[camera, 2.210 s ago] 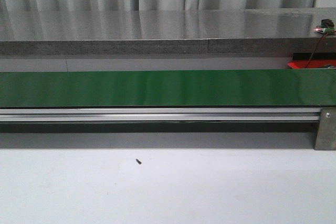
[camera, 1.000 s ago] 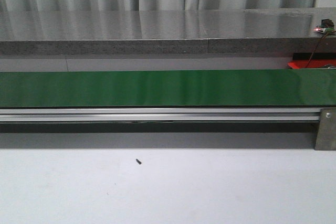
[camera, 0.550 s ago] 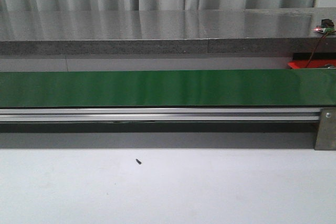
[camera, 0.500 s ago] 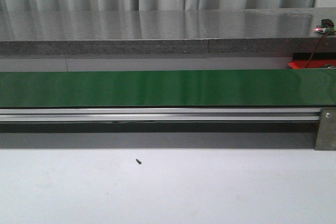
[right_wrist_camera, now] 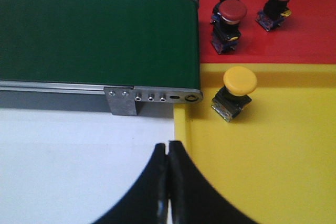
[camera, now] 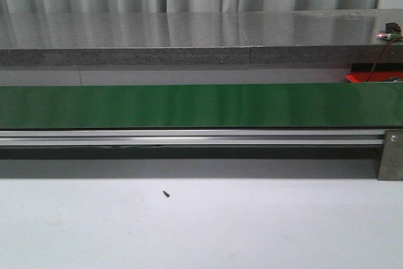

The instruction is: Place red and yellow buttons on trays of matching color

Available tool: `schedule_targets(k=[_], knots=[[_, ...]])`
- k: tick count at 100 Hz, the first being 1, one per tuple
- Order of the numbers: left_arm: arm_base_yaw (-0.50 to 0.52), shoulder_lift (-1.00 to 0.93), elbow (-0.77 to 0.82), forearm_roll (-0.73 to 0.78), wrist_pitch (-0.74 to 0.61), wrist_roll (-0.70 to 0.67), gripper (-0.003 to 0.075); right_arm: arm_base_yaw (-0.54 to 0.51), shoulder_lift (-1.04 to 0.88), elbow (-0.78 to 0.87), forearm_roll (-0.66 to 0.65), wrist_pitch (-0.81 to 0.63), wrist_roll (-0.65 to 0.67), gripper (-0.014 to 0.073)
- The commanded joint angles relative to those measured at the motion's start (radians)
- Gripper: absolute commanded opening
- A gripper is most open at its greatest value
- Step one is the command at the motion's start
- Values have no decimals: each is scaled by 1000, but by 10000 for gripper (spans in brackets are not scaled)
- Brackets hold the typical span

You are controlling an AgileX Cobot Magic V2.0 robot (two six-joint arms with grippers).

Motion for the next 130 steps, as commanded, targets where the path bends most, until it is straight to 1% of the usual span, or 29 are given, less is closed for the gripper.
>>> schedule_targets(k=[1,17,27,38,81,115,122,130], knots=[[20,39,-75,-10,-36,-10,619,0,0,-23,1,-62,1,-68],[72,159,-159,-10,-12,-61,619,0,0,-23,1,-62,1,-68],[101,230,-213,-10,21,-62,618,0,0,-23,1,-62,1,-68],[124,292,-264,-26,22,-70,618,0,0,-23,1,-62,1,-68],[124,560,-494,-85,34,-70,618,0,0,-23,1,-62,1,-68],[124,698,-625,-101,44,-90,617,0,0,-23,1,-62,1,-68],[124,719,-643,-103,53,-90,593,0,0,-23,1,-62,1,-68],[124,733,-650,-103,61,-90,529,0,0,-23,1,-62,1,-68]])
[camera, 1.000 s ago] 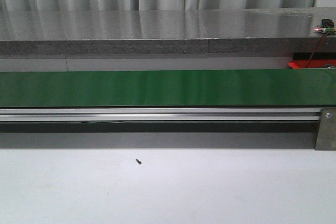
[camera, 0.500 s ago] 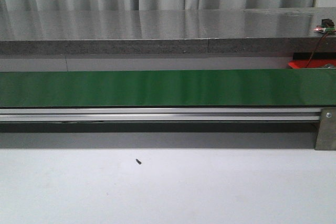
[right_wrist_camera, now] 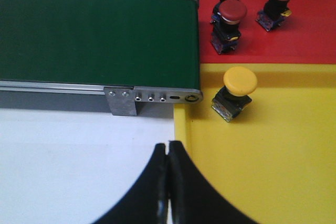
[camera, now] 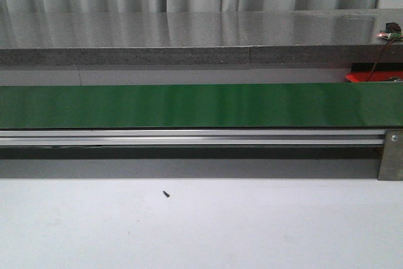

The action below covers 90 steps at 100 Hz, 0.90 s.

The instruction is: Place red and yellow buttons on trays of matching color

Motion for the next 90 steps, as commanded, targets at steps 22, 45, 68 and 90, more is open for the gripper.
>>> schedule_targets(k=[22,45,68,90], knots=[[1,-33,-40,-24,-39,-11,340,0,0,-23,1,-62,0,-68],[1,-33,-52,-24,-25,-9,188,0,0,-23,1,-62,0,-68],[21,-113,-118,-18,67,-9,189,0,0,-23,1,-62,0,-68],[-3,-256,-118,19,110,15,189,0,0,-23,1,-62,0,-68]])
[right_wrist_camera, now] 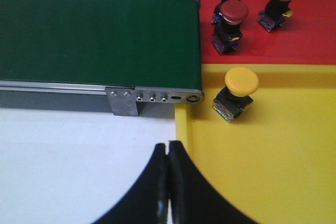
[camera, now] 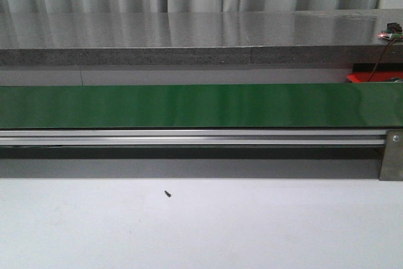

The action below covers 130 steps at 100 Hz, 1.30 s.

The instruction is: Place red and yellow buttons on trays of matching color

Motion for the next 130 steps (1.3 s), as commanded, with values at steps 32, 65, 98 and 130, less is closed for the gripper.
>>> schedule_targets(k=[32,65,98,130], knots=[[-111,-309,145,-12,-19,39,189,0,0,-23,1,-62,0,-68],[-221,-378,319,-12,-84,42,189,0,0,-23,1,-62,0,-68],[-307,-299,326,-3,-112,42,189,0,0,-23,1,-62,0,-68],[-311,-261,326,-13,-100,71,321,0,0,-23,1,-62,0,-68]])
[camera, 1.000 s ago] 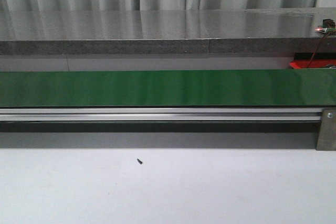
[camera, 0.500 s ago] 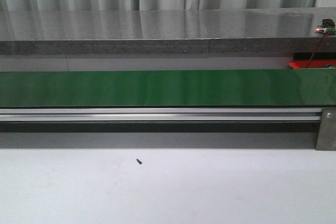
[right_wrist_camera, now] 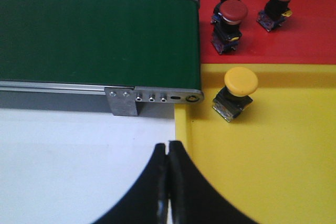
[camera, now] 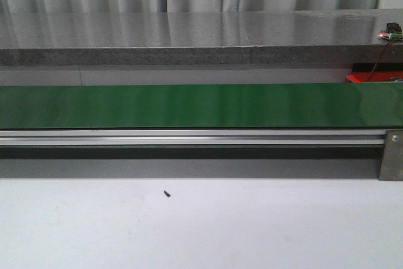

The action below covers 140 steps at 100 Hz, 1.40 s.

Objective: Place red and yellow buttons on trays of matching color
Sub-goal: 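Set the yellow button on the belt and grasp a red-capped button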

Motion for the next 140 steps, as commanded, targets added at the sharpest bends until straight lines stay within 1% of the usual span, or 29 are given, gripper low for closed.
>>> schedule_targets(k=[1,4,11,14,18,39,54,62,81,90,122,140], knots=[[-8,-49,-25,-29,-44,23,334,0,0,-23,1,-62,0,-68],[-8,-49,-25,-36,-42,30,400,0,0,-23,1,-62,0,-68],[-8,-49,-25,-47,-40,32,522,0,0,-23,1,-62,0,-68],[-8,-51,-25,-55,-38,32,553,0,0,-23,1,-62,0,-68],[-8,-53,-25,-65,-38,36,577,0,0,-23,1,-62,0,-68],[-4,-132,-25,-79,-53,36,575,0,0,-23,1,-62,0,-68],[48,-191,-25,-68,-66,33,572,0,0,-23,1,-62,0,-68],[88,-190,-25,-63,-66,5,567,0,0,-23,1,-62,0,-68],[154,-142,-25,-63,-56,-12,567,0,0,-23,1,-62,0,-68],[175,-110,-25,-63,-71,-16,567,0,0,-23,1,-62,0,-68],[179,30,-25,-65,-108,-37,566,0,0,-23,1,-62,0,-68],[179,74,-25,-76,-162,-37,566,0,0,-23,1,-62,0,-68]])
